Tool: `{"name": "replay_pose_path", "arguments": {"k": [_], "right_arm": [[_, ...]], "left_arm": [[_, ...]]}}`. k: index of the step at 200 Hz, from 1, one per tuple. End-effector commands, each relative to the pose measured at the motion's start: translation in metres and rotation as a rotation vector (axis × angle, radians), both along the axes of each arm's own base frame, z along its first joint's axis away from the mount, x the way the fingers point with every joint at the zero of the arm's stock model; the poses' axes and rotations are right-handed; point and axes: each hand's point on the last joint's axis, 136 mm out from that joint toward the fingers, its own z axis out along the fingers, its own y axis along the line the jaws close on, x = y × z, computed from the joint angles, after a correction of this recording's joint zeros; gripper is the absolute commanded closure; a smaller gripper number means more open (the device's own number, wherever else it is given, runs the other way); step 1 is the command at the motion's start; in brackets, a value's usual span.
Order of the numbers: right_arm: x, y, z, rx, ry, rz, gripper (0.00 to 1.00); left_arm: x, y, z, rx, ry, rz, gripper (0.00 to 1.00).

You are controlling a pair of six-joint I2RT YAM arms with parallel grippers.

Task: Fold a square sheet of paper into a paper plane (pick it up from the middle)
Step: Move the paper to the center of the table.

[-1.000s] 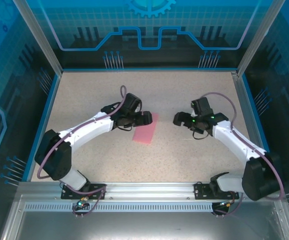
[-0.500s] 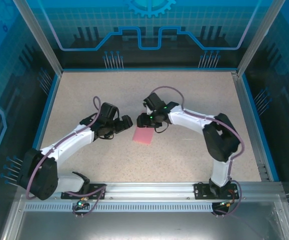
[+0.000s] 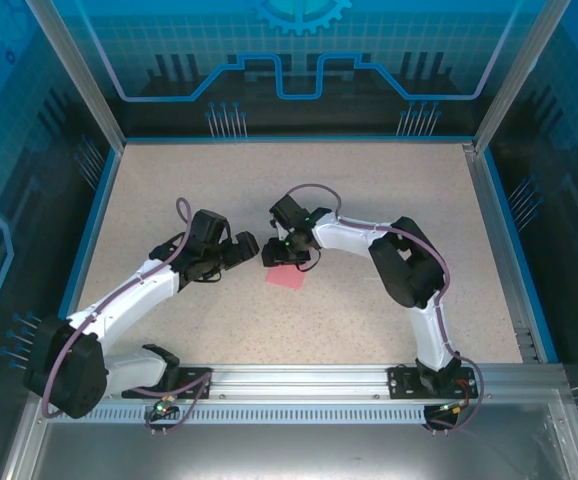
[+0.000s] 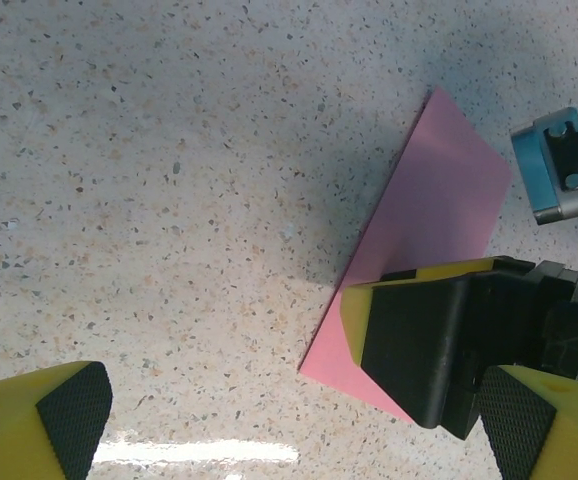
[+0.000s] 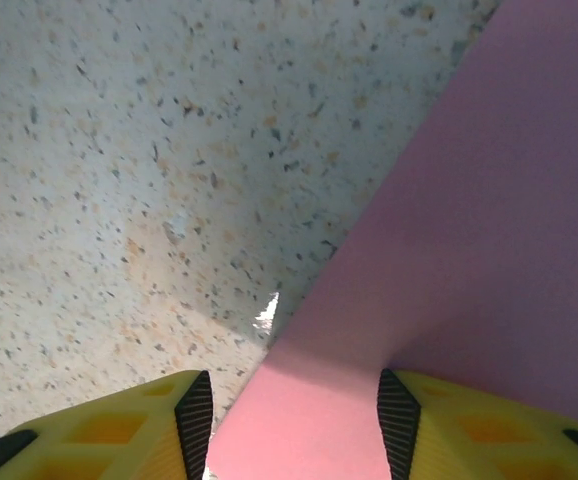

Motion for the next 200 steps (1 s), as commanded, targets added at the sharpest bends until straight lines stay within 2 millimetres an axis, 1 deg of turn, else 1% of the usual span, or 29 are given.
{"name": "replay_pose_path", "arguments": {"k": [1,27,50,62,80,97,110,122,144,161,174,176,178,188,200], "right_arm": [[-0.022,-0.012,-0.013,-0.058,0.039,0.102,0.49],[-0.048,-0.035,-0.022,-0.114,0.063,0.208,0.5],[-0.066,-0.057,-0.019,-0.126,0.068,0.263,0.51],[-0.068,-0.061,-0.007,-0.097,0.049,0.262,0.51],[-0.061,-0.056,0.017,-0.035,-0.004,0.22,0.5],[-0.053,-0.049,0.041,0.024,-0.049,0.145,0.48],[-0.047,-0.054,0.053,0.048,-0.08,0.065,0.45],[-0.043,-0.066,0.059,0.063,-0.093,-0.038,0.43],[-0.041,-0.097,0.061,0.107,-0.069,-0.197,0.42],[-0.042,-0.117,0.061,0.148,-0.043,-0.272,0.4],[-0.042,-0.124,0.065,0.176,-0.029,-0.293,0.4],[-0.047,-0.128,0.058,0.166,-0.011,-0.296,0.39],[-0.048,-0.13,0.056,0.163,-0.005,-0.298,0.39],[-0.051,-0.134,0.053,0.164,0.02,-0.304,0.39],[-0.054,-0.137,0.047,0.167,0.048,-0.307,0.39]], "left_arm": [[0.001,0.006,-0.003,0.021,0.008,0.013,0.01],[0.002,0.002,-0.004,0.016,0.016,-0.011,0.01],[0.002,-0.005,-0.005,-0.003,0.03,-0.041,0.01],[0.004,-0.01,-0.006,-0.019,0.034,-0.054,0.02],[0.006,-0.021,-0.008,-0.058,0.039,-0.086,0.02],[0.009,-0.032,-0.008,-0.097,0.044,-0.115,0.04],[0.011,-0.043,-0.008,-0.12,0.043,-0.143,0.06],[0.011,-0.058,-0.007,-0.146,0.042,-0.178,0.11],[0.012,-0.09,-0.008,-0.204,0.051,-0.252,0.26],[0.013,-0.118,-0.01,-0.244,0.069,-0.311,0.36],[0.015,-0.136,-0.016,-0.256,0.094,-0.344,0.44],[0.015,-0.139,-0.018,-0.255,0.1,-0.348,0.45],[0.015,-0.141,-0.018,-0.257,0.103,-0.351,0.46],[0.018,-0.151,-0.025,-0.257,0.125,-0.361,0.52],[0.021,-0.159,-0.032,-0.26,0.147,-0.369,0.56]]}}
